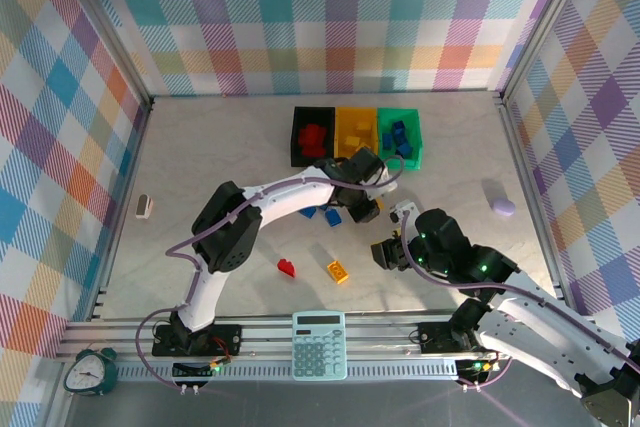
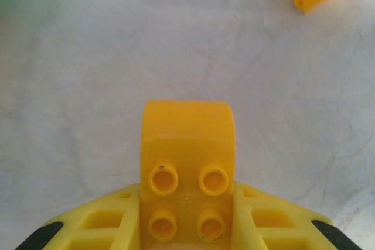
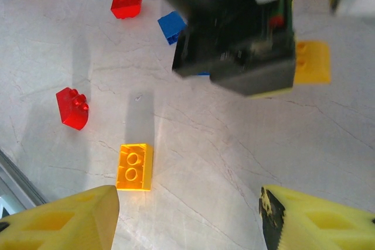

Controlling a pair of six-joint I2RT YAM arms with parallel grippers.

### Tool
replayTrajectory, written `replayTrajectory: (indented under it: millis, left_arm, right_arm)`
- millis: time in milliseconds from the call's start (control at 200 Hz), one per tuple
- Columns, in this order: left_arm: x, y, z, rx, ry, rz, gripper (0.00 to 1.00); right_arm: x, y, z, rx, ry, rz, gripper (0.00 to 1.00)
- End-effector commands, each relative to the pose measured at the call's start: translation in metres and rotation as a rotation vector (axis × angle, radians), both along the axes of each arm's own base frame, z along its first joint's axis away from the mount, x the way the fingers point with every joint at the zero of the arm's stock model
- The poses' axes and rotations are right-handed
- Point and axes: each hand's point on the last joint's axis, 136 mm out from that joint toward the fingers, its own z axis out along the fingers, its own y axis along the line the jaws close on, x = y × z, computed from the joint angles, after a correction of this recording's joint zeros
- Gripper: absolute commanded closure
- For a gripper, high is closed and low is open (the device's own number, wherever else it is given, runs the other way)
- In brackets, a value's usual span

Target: Sort the legos into containers by color

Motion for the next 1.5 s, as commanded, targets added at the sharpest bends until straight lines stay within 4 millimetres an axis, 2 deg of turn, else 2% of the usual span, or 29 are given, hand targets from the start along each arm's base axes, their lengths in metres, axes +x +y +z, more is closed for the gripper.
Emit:
replayTrajectory:
  millis: [0, 170, 320, 560, 645, 735, 970, 1180, 1340, 1495]
  left_arm:
    - [0.031, 0.010, 0.046, -0.044, -0.074, 0.075, 0.73]
    - [0.091, 0.022, 0.068, -0.052, -0.177, 0.248, 0.72]
    - [0.136, 0.029, 0.073, -0.073, -0.203, 0.387, 0.71]
    - [0.180, 0.032, 0.055, -0.113, -0.189, 0.518, 0.65]
    - [0.192, 0.033, 0.051, -0.165, -0.168, 0.540, 0.57]
    - [0.199, 0.035, 0.053, -0.197, -0.166, 0.557, 0.53]
    - [0.202, 0.035, 0.061, -0.217, -0.175, 0.539, 0.44]
    - [0.191, 0.040, 0.080, -0.232, -0.173, 0.530, 0.44]
    - [0.166, 0.051, 0.100, -0.258, -0.159, 0.509, 0.44]
    - [0.123, 0.065, 0.118, -0.302, -0.120, 0.461, 0.42]
  right_arm:
    - [0.004, -0.005, 0.007, -0.006, -0.013, -0.044, 0.35]
    - [0.014, -0.021, 0.007, -0.092, 0.004, -0.147, 0.35]
    - [0.020, -0.032, 0.010, -0.134, 0.021, -0.218, 0.34]
    - [0.018, -0.041, 0.014, -0.148, 0.049, -0.271, 0.34]
    - [0.015, -0.043, 0.014, -0.139, 0.056, -0.276, 0.35]
    - [0.013, -0.046, 0.014, -0.136, 0.063, -0.289, 0.35]
    - [0.014, -0.045, 0.009, -0.152, 0.084, -0.294, 0.35]
    - [0.020, -0.049, 0.003, -0.185, 0.095, -0.336, 0.34]
    - [0.031, -0.064, -0.007, -0.194, 0.141, -0.425, 0.34]
    - [0.047, -0.080, -0.016, -0.136, 0.214, -0.517, 0.35]
